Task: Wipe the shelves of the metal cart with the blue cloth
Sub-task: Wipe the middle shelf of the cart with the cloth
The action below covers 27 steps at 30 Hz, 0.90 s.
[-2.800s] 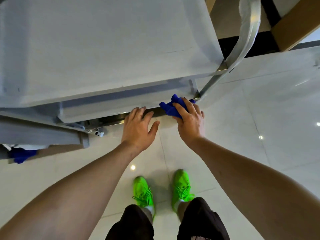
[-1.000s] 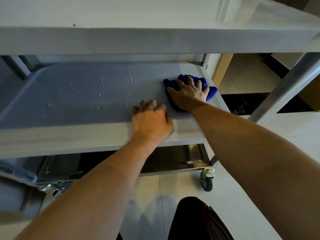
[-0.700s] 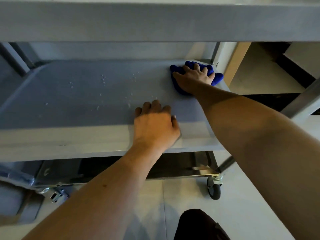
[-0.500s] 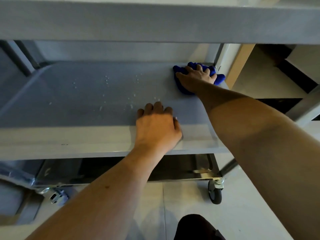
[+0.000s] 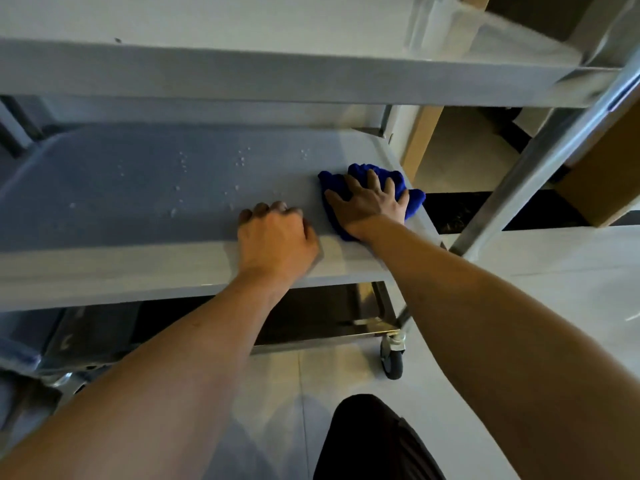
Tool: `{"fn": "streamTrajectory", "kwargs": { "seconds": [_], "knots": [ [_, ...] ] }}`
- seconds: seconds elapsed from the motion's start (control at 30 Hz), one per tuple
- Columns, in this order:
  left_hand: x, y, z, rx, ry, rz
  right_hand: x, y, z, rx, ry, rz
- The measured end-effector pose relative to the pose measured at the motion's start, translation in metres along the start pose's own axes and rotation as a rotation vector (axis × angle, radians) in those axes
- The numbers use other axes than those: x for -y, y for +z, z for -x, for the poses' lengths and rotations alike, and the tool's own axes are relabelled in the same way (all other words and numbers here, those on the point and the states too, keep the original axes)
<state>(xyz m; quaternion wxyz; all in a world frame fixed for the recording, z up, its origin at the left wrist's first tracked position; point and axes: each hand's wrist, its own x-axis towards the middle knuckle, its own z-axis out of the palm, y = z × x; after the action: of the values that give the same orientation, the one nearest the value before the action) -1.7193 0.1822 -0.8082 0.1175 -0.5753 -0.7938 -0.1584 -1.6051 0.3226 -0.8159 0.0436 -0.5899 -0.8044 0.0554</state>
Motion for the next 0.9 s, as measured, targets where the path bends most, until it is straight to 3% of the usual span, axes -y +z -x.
{"fn": "streamTrajectory", "kwargs": {
  "seconds": [0.17, 0.4, 0.57, 0.7, 0.9],
  "knots": [
    [-0.002, -0.001, 0.000, -0.060, -0.037, 0.026, -0.004, 0.000, 0.048, 0.049, 0.017, -0.026],
    [0.005, -0.003, 0.002, -0.076, -0.146, 0.217, 0.040, 0.004, 0.107, 0.025, -0.021, 0.001],
    [0.038, -0.017, 0.021, -0.058, -0.075, 0.338, 0.072, 0.007, 0.124, 0.018, -0.059, 0.017],
    [0.081, -0.023, 0.034, -0.165, -0.039, 0.279, 0.105, 0.016, 0.120, 0.038, -0.088, 0.028],
    [0.102, -0.014, 0.026, -0.043, 0.003, 0.127, 0.117, 0.017, 0.086, 0.079, -0.056, 0.019]
  ]
}}
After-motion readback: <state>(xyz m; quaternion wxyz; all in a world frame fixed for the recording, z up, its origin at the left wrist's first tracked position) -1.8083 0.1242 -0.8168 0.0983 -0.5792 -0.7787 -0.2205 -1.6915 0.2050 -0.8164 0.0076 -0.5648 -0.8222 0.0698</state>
